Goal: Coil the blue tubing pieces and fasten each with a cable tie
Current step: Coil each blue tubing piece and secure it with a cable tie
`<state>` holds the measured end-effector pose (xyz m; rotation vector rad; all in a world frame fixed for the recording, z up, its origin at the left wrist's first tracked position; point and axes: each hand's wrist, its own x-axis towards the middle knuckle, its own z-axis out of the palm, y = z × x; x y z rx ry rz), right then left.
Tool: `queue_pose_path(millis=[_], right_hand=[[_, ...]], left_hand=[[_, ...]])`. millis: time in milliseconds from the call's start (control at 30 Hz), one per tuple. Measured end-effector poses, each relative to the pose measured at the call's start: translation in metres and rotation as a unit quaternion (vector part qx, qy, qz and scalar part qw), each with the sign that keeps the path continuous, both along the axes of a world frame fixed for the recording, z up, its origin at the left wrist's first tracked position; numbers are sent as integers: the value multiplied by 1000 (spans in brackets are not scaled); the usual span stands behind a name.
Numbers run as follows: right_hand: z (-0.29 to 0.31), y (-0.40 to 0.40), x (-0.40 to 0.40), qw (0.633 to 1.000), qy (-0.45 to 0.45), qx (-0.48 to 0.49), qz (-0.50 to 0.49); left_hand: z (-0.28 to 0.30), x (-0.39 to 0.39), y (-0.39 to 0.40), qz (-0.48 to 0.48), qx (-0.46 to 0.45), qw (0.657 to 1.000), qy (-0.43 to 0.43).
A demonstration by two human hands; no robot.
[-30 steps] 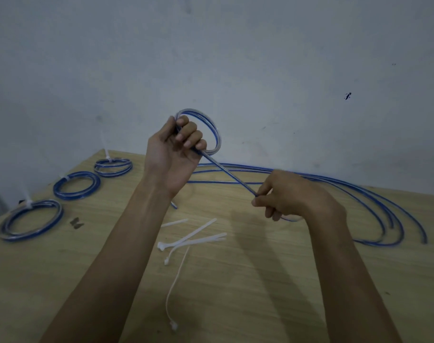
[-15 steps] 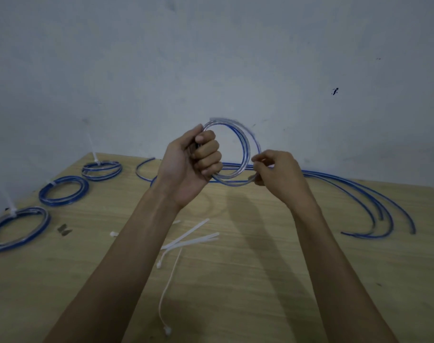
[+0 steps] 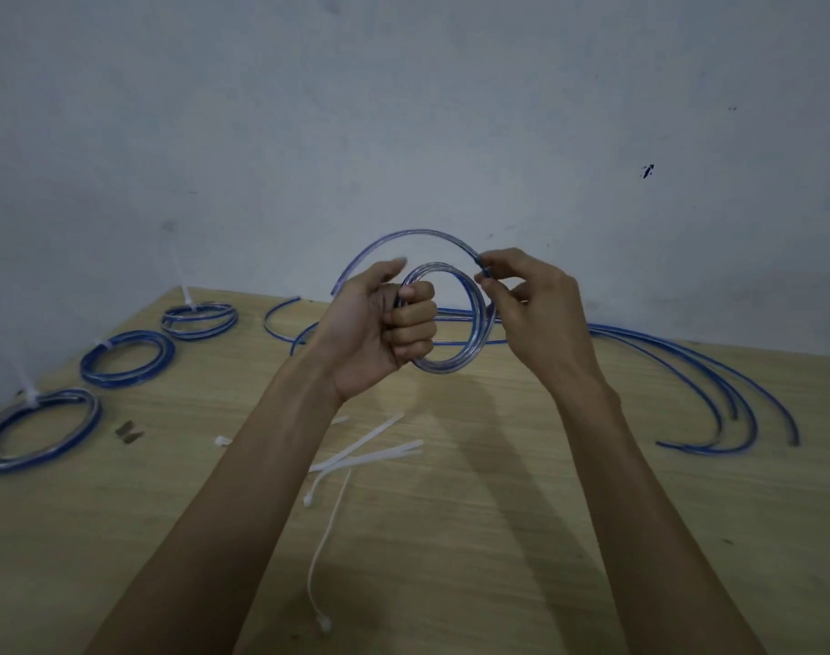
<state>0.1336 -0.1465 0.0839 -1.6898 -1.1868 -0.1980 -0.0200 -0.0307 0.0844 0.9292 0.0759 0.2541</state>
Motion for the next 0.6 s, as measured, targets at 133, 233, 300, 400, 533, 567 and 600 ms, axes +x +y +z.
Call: queue_pose_path(millis=[133,233,300,400,533,567,600], right_hand=[[4,-1,-1,999,13,11,37],[5,-2,-2,995,60,26,79],[6,-2,-2,987,108,41,113],[6,-4,-4,985,108,34,133],[4,-5,0,989,74,18,127],[4,-5,1,989,74,11,125],[4,-5,2,989,80,4,123]], left_hand=[[-3,-4,6,-55,-34,997,-34],[-5,-7,7,-92,-45,993,-60],[-4,-10,5,-106,-46,991,-68],[-1,-11,3,-97,-4,994,-58],[0,-8,3,-79,25,995,-47],[-1,-7,3,-73,21,996,-44],[-1,-6,4,-68,16,996,-45]])
